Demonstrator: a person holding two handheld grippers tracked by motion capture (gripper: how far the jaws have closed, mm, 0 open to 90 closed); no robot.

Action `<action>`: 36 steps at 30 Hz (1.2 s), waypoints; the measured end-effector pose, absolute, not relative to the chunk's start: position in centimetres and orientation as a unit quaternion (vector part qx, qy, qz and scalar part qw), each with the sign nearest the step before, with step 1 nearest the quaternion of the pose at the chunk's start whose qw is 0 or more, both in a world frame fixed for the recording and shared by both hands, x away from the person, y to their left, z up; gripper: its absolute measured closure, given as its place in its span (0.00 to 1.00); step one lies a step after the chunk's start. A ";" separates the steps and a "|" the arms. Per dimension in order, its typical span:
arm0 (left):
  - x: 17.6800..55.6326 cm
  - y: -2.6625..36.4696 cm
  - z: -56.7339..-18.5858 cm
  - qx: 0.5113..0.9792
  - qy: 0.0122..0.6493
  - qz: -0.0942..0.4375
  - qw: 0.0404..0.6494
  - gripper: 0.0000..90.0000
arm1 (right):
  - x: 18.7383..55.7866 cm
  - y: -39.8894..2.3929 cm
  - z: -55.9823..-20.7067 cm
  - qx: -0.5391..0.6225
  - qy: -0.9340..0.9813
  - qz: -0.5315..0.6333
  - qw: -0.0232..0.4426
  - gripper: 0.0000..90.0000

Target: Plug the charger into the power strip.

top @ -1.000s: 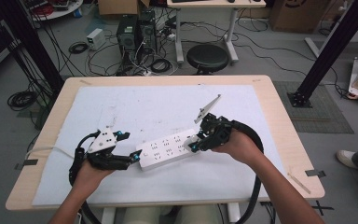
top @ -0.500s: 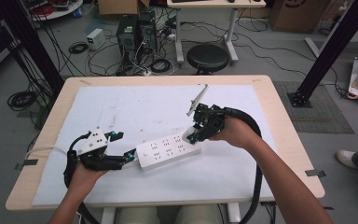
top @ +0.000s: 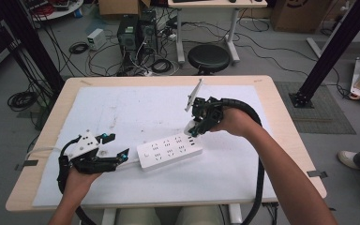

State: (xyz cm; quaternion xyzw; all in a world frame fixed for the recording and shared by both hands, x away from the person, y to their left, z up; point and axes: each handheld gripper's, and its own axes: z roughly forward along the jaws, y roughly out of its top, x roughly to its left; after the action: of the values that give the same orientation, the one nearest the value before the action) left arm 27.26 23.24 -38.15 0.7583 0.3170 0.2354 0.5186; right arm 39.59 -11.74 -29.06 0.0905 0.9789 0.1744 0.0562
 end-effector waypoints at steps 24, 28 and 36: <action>26.8 25.0 -39.4 0.745 0.339 0.237 0.523 0.29 | 41.2 -7.0 -32.8 -0.042 0.991 0.115 0.059 0.71; 26.7 25.1 -39.6 0.745 0.341 0.237 0.523 0.29 | 41.4 -6.4 -33.0 -0.056 0.991 0.109 0.061 0.71; 26.7 25.3 -39.8 0.743 0.343 0.237 0.524 0.29 | 41.5 -5.8 -34.2 -0.080 0.991 0.084 0.069 0.71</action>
State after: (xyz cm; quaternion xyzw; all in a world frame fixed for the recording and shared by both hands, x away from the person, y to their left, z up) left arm 26.69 25.31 -39.79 0.7429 0.3428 0.2366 0.5241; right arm 41.49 -5.82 -34.16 -0.0800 0.9909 0.0840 0.0685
